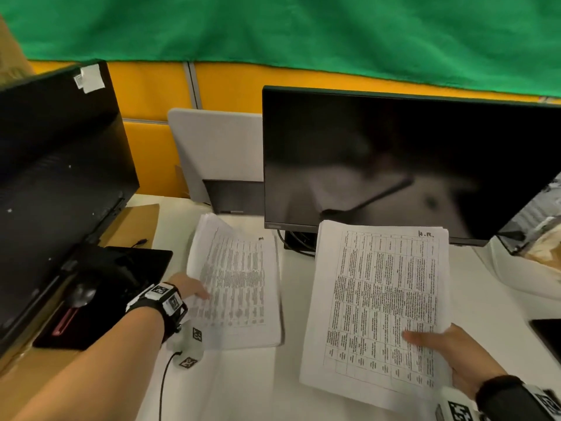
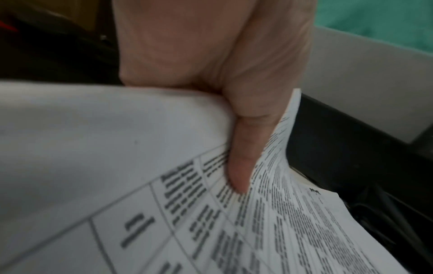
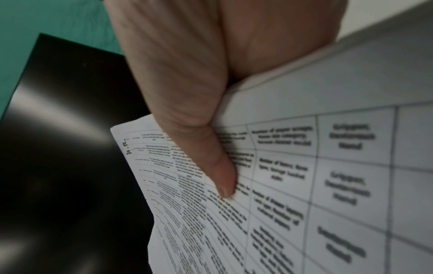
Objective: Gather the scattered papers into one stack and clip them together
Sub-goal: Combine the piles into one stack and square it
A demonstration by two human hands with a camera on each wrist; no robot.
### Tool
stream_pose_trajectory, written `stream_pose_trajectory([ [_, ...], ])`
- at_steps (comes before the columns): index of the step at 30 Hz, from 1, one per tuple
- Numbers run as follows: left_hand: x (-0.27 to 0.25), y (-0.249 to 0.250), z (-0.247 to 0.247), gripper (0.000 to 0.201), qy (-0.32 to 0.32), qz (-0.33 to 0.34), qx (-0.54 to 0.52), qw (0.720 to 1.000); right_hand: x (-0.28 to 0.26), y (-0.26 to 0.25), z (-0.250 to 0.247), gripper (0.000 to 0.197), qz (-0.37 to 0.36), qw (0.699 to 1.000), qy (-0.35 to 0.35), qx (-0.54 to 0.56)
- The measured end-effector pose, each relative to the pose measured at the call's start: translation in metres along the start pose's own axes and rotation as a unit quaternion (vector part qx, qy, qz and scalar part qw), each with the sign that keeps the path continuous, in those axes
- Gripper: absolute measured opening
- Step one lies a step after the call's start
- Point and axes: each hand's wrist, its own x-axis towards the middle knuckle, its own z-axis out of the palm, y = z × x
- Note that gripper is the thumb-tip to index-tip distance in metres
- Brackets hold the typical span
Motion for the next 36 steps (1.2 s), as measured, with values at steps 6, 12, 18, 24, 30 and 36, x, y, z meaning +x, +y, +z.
stream_pose_trajectory([
  [6, -0.053, -0.032, 0.041, 0.053, -0.102, 0.041, -0.087, 0.990, -0.010, 0.008, -0.011, 0.053, 0.007, 1.000, -0.010, 0.001],
  [12, -0.121, -0.038, 0.104, 0.055, -0.208, 0.055, -0.178, 0.960, -0.005, 0.028, -0.039, 0.102, 0.032, 0.998, -0.045, -0.038],
  [18, -0.162, 0.006, 0.181, 0.063, -0.228, 0.061, -0.177, 0.955, -0.032, 0.031, -0.042, 0.094, 0.060, 0.990, -0.092, -0.087],
  [24, -0.156, 0.018, 0.205, 0.091, -0.241, 0.080, -0.171, 0.952, -0.018, 0.068, -0.051, 0.116, 0.107, 0.989, -0.075, -0.073],
  [30, -0.158, 0.019, 0.198, 0.061, -0.237, 0.051, -0.362, 0.900, 0.003, 0.086, -0.055, 0.046, 0.114, 0.990, -0.040, -0.072],
  [36, -0.172, 0.034, 0.202, 0.060, -0.127, 0.087, -0.331, 0.931, 0.018, 0.088, -0.049, 0.058, 0.092, 0.992, -0.034, -0.085],
])
